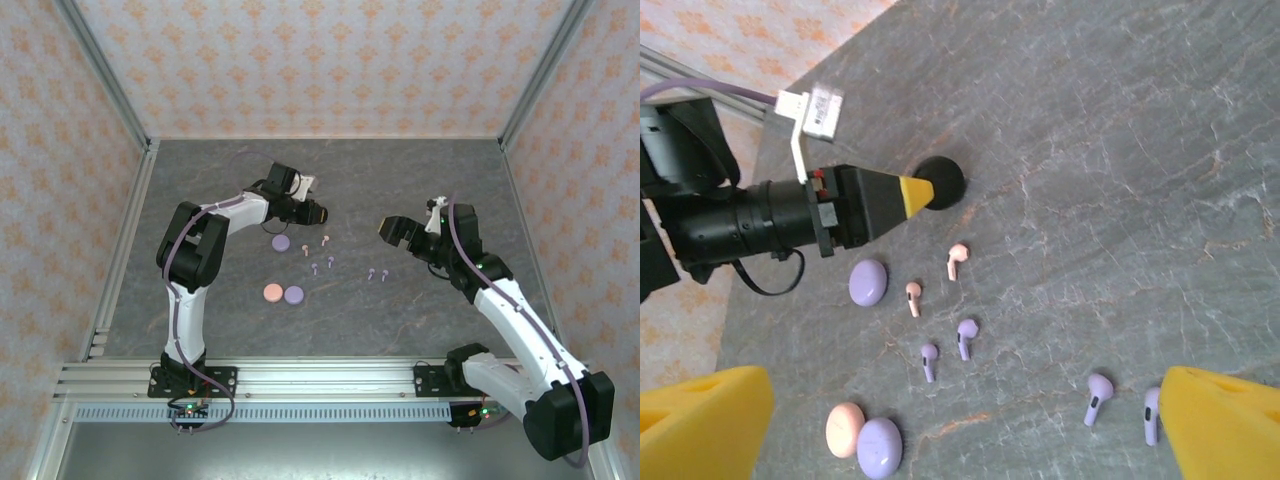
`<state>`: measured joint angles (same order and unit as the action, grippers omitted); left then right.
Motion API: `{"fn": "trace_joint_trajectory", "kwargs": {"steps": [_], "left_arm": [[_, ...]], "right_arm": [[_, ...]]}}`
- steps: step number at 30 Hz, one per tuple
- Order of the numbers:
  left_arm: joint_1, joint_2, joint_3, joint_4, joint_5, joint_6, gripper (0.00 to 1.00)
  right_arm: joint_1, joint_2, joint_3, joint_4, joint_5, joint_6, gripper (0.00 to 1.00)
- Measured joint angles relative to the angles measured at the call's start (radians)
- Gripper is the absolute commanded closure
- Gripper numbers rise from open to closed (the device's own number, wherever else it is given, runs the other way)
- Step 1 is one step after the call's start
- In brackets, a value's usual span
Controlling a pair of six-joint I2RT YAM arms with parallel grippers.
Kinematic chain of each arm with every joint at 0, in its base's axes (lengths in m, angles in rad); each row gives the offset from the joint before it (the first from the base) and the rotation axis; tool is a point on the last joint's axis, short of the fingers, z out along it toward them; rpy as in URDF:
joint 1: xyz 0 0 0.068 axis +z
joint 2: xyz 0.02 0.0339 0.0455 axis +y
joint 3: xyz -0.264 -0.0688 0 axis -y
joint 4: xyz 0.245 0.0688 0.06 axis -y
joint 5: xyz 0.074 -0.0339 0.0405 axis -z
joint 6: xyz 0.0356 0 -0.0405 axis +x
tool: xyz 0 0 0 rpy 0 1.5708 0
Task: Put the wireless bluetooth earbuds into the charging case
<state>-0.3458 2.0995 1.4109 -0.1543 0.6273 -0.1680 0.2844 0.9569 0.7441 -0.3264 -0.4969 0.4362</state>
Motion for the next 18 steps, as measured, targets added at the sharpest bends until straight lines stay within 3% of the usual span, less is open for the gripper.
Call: {"fn": "trace_joint_trajectory", "kwargs": {"steps": [11,18], "left_arm": [[0.035,-0.147,-0.094,0.013,-0.046,0.007,0.51],[0.054,-0.345,-0.192,0.051,-0.061,0.011,0.5]], "right_arm": [[0.0,-0.022,0.009,-0.098,0.035,-0.015,0.01],[0.041,-0.032,0.009,-0.143,0.046,-0.04,0.01]]}}
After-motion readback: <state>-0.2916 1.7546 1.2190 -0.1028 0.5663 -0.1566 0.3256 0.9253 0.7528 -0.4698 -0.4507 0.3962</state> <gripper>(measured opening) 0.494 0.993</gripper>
